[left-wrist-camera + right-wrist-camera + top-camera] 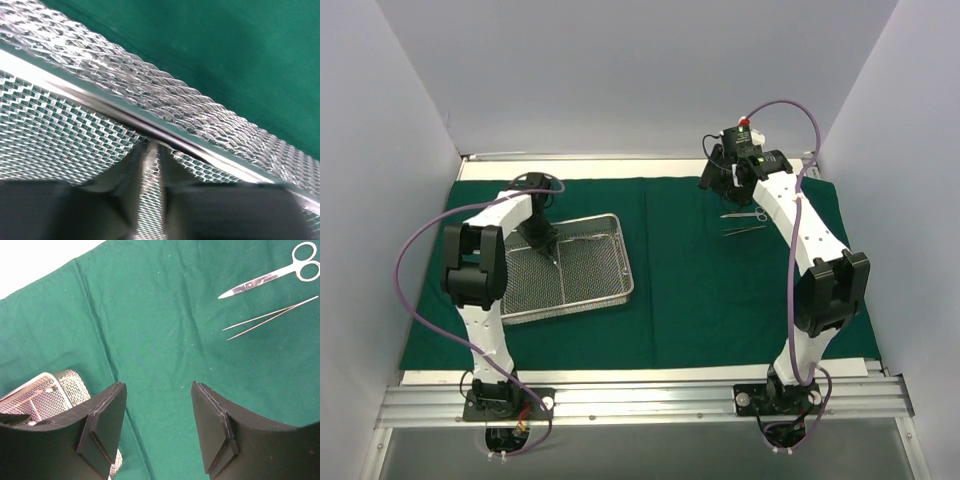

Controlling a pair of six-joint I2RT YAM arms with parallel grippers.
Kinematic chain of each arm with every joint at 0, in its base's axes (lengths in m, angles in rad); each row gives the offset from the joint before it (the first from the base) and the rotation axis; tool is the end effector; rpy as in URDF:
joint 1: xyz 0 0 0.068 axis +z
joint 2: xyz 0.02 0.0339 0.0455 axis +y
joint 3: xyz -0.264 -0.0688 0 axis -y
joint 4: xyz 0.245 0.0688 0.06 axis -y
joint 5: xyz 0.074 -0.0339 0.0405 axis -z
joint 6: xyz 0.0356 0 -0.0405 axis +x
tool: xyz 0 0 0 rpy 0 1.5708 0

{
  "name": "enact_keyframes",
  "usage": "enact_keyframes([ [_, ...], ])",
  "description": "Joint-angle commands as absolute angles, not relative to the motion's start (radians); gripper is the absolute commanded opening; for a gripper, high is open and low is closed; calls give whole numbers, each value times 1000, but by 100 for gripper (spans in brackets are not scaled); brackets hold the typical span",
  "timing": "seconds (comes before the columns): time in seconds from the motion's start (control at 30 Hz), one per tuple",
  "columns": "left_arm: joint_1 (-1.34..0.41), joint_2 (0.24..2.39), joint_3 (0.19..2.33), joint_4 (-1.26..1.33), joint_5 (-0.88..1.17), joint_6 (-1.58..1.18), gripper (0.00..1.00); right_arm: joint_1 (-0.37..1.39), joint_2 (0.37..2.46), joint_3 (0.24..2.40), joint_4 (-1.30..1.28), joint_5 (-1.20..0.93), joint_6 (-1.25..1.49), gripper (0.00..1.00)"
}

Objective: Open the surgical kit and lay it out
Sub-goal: Pick up the medical item from the container, then place the medical item in the surgical kit.

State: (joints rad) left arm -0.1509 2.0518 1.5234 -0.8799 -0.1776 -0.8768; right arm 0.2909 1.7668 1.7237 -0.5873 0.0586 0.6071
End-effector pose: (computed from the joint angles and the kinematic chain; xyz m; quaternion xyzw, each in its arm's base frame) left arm 0.3980 -0.0542 0.1682 -0.3592 0.9255 0.0372 0.1138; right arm 0.3907 0.1148 0.3573 0.1534 0.8779 0.1730 0.4193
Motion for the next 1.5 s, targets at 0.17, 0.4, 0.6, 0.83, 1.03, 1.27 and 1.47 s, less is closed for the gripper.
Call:
enact_keyframes([
  [0.17,-141,1879,1425,-815,-123,-828,2,330,1773,1822,-604,55,575,55],
  [0.4,-161,1570,1333,-572,272,-638,2,337,1830,1873,-510,-259,560,52],
  [0.6,-170,1561,1316,-194,648,-774,2,397,1871,1871,-230,-759,582,58],
  [0.83,-179,1592,1402,-238,612,-859,2,543,1899,1910,-328,-732,425,72],
  [1.03,-190,1578,1382,-253,583,-948,2,604,1919,1943,-416,-666,342,56],
  [1.27,-213,1568,1371,-270,594,-946,2,638,1936,1965,-457,-555,322,45],
  [1.47,-215,1543,1344,-258,603,-954,2,649,1963,1993,-492,-509,310,43],
])
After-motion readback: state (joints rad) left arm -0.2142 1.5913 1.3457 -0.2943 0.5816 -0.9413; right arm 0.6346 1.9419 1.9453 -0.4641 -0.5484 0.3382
